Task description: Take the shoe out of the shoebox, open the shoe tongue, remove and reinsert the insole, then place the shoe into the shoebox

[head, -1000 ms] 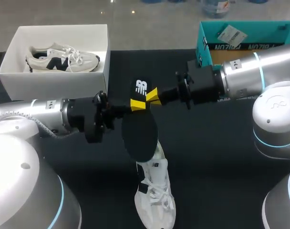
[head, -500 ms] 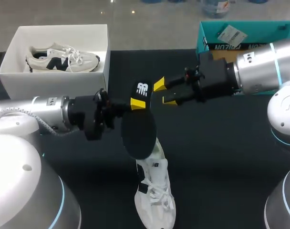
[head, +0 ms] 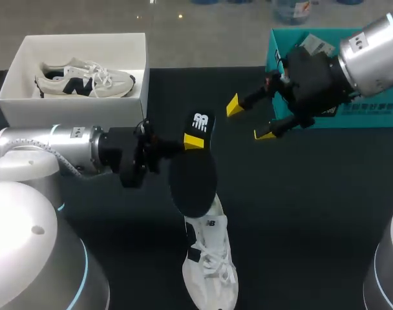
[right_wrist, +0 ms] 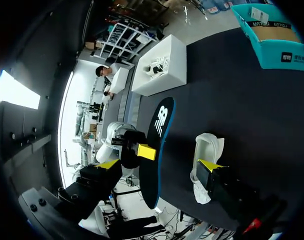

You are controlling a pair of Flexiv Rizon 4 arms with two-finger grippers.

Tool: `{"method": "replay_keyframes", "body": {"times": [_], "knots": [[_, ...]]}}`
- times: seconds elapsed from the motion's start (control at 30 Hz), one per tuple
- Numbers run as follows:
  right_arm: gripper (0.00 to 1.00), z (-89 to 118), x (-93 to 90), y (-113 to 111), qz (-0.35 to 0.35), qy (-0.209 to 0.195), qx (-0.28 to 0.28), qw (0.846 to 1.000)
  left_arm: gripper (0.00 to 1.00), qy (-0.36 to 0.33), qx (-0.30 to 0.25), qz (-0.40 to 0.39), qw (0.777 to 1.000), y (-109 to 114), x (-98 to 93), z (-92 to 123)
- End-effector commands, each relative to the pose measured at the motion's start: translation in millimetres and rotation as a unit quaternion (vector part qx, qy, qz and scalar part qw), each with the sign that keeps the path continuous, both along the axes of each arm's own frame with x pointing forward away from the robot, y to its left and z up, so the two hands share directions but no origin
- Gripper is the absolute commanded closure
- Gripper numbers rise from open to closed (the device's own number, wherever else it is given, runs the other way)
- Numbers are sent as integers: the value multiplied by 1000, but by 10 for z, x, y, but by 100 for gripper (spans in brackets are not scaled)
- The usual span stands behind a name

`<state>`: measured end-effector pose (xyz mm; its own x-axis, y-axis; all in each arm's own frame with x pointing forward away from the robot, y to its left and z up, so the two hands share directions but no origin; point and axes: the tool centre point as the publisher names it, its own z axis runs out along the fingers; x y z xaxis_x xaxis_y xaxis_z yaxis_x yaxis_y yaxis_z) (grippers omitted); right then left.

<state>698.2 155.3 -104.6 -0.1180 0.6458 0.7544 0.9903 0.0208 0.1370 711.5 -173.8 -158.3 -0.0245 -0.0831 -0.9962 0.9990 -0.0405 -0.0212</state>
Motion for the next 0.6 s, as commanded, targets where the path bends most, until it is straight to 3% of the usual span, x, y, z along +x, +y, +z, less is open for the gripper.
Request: {"method": "replay_keyframes", "body": {"times": [0.03,0.33,0.6], "knots": [[0,246,-99,-258,-13,2,-108,994,100,-2,3,3,1000,-53,2,19],[0,348,-187,-460,-14,-10,-145,989,100,-6,9,3,1000,-130,-22,29],[0,469,-237,-492,-2,-33,-181,983,100,-13,14,4,1000,-174,-64,45]]}}
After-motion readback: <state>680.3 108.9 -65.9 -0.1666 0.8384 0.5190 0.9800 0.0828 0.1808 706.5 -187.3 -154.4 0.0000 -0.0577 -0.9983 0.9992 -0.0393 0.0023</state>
